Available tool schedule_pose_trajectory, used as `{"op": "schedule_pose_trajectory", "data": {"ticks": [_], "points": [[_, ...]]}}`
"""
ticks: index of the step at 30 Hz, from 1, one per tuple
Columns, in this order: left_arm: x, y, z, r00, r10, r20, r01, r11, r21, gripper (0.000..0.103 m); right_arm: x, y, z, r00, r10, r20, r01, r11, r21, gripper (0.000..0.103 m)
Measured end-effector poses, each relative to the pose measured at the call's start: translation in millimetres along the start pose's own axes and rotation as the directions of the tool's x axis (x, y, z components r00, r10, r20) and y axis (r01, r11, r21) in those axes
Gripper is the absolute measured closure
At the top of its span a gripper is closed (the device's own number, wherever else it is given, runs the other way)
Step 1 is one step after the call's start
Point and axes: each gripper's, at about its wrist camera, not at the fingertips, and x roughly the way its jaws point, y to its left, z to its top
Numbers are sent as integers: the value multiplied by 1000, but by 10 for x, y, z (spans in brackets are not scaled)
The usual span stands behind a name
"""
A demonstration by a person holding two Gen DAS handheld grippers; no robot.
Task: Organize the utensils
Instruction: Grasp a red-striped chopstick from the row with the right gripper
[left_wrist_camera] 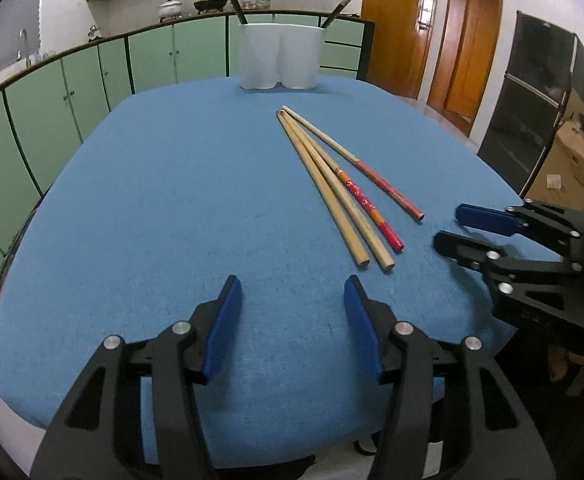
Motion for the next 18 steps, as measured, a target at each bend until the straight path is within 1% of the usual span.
{"op": "schedule_pose_trajectory", "data": {"ticks": [2, 8, 9, 10, 11, 13, 15, 18], "points": [[-10, -12, -67, 1000, 0, 3, 0, 1000, 1, 51, 64, -7, 52, 1000, 3, 9, -3, 1000, -3, 64], [-12, -40, -92, 1000, -3, 10, 3, 1000, 11, 50, 214, -63, 167, 1000, 10, 20, -10, 1000, -3, 65], [-9, -54, -93, 1000, -6, 11, 6, 1000, 16, 50, 220, -65, 169, 1000, 8, 20, -8, 1000, 0, 69], [-4, -67, -95, 1000, -7, 11, 7, 1000, 18, 50, 227, -87, 174, 1000, 1, 19, -1, 1000, 6, 83], [2, -76, -88, 1000, -9, 12, 9, 1000, 19, 50, 226, -119, 169, 1000, -7, 17, 6, 1000, 15, 93], [10, -100, -79, 1000, -13, 12, 12, 1000, 20, 49, 218, -223, 150, 1000, -24, 13, 23, 999, 47, 97], [29, -132, -60, 1000, -18, 13, 17, 1000, 22, 49, 194, -347, 117, 999, -50, 10, 49, 996, 80, 97], [68, -190, -26, 1000, -17, 15, 17, 999, 29, 48, 138, -491, 64, 998, -64, 4, 63, 989, 132, 97]]}}
